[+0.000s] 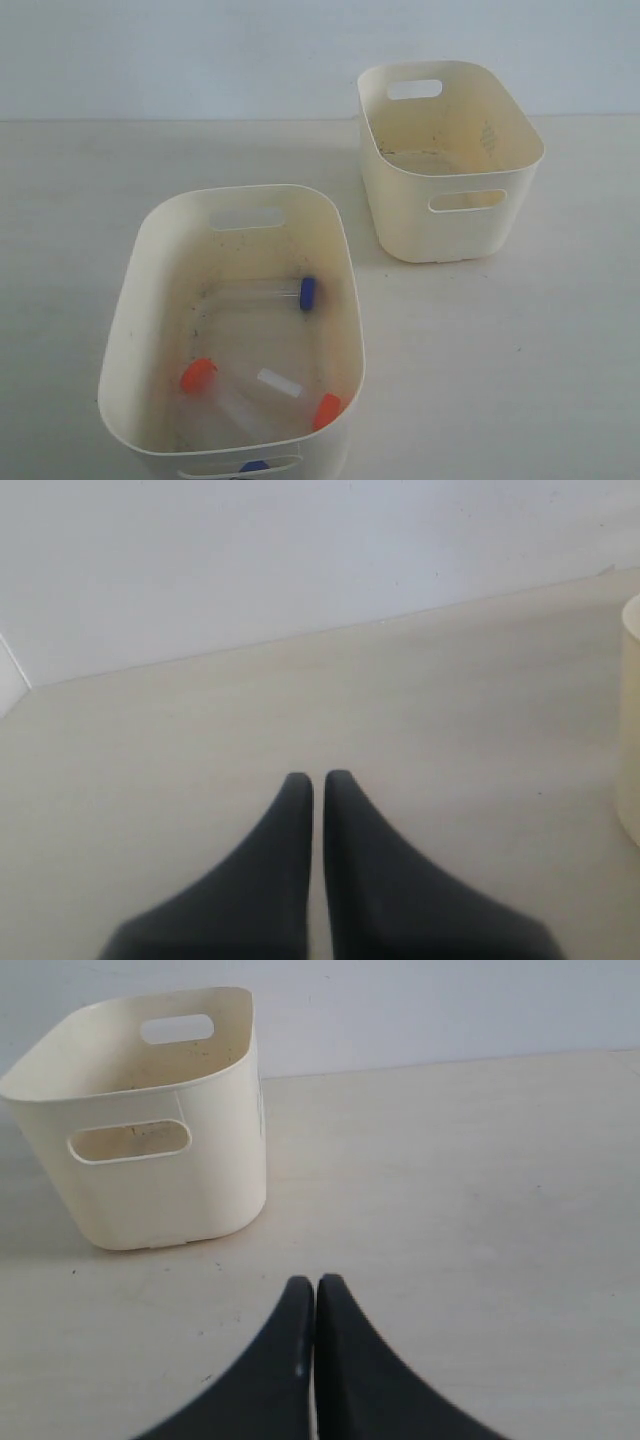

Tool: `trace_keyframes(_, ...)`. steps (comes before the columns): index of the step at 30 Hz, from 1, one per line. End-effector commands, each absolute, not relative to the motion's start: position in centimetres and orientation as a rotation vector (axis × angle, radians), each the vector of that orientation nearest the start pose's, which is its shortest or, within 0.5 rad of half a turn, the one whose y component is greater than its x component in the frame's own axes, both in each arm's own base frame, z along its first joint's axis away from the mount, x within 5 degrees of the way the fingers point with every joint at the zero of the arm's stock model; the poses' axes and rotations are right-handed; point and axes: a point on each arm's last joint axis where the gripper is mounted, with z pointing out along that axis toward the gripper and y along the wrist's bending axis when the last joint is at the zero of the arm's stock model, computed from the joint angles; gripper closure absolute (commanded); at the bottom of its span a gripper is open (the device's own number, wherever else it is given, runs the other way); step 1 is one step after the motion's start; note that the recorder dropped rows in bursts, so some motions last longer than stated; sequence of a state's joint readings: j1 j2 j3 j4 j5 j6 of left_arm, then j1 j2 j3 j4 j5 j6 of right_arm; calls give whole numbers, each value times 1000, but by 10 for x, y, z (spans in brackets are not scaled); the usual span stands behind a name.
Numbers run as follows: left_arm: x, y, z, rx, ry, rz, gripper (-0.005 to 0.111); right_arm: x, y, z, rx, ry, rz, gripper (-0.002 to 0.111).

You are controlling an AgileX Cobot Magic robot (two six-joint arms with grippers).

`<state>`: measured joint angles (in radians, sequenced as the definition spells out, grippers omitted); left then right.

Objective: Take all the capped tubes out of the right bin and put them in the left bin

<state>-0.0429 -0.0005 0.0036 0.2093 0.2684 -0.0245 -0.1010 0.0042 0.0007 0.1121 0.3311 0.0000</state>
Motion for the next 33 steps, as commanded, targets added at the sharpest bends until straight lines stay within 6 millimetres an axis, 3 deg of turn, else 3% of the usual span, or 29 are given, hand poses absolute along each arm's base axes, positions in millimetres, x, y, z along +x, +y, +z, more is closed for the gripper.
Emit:
trace_keyframes(1,55,2,190,140,1735,132,102,54,-3,184,165,1800,30,108)
trace_keyframes(33,55,2,190,140,1735,132,102,54,-3,184,165,1796,30,108)
